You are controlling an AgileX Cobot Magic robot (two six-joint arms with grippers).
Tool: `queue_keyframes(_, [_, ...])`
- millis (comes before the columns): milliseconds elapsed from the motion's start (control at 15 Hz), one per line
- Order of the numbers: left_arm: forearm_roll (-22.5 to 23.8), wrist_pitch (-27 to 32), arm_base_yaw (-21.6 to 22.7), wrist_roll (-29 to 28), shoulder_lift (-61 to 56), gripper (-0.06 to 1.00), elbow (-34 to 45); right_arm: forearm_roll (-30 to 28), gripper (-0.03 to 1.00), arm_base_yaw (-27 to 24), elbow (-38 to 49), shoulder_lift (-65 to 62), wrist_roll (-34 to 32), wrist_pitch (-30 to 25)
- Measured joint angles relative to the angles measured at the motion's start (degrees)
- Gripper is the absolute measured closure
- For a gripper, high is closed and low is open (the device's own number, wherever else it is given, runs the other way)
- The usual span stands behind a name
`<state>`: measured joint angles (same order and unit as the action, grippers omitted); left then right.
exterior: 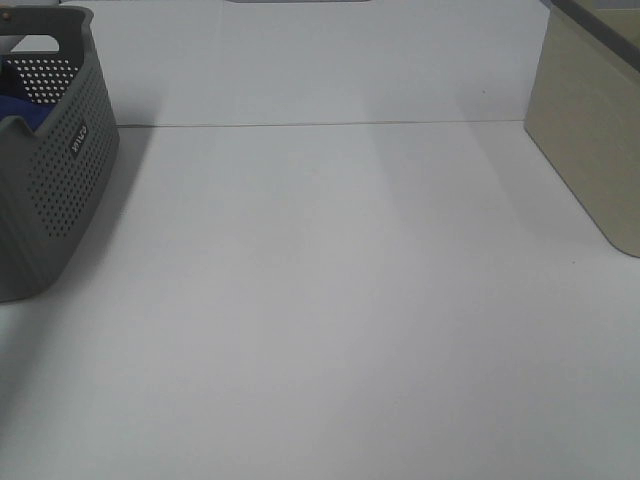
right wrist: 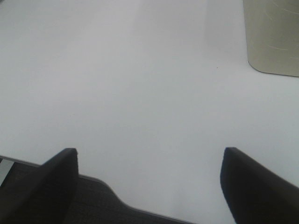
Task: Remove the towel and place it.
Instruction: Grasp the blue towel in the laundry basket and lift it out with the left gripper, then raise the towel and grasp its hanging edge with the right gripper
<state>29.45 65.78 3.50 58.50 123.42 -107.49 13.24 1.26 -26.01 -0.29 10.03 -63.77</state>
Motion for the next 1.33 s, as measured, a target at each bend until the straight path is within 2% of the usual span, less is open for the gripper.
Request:
queue_keyframes(200, [0.17,0.17,0.00,-0.17,-5.84,0.94,0.00,0.00,0.16,0.00,0.00,0.00,0.00,0.11])
queue_keyframes(600, [0.29,-0.23,-0.17,-5.79,-13.69,0.94,0.00,0.00,0.17,0.00,-0.11,0.00,0.00,1.32])
queue_keyframes(800, [1.15,-1.78,-3.61,-6.88,-17.59,0.94,0.00,0.92,0.17,0.00,-0.11,0.00,0.00,1.38])
queue_keyframes(1133, [9.40,-2.69,-10.03,-15.81,-18.39,0.94,-5.44,1.95,0.17,0.00,-0.11,0.00,1.20,1.43])
queue_keyframes(1333, [14.04,-2.64,-15.07,-20.11,-18.39,0.94,-10.89,5.84,0.18,0.00,-0.63,0.00,6.19,2.35])
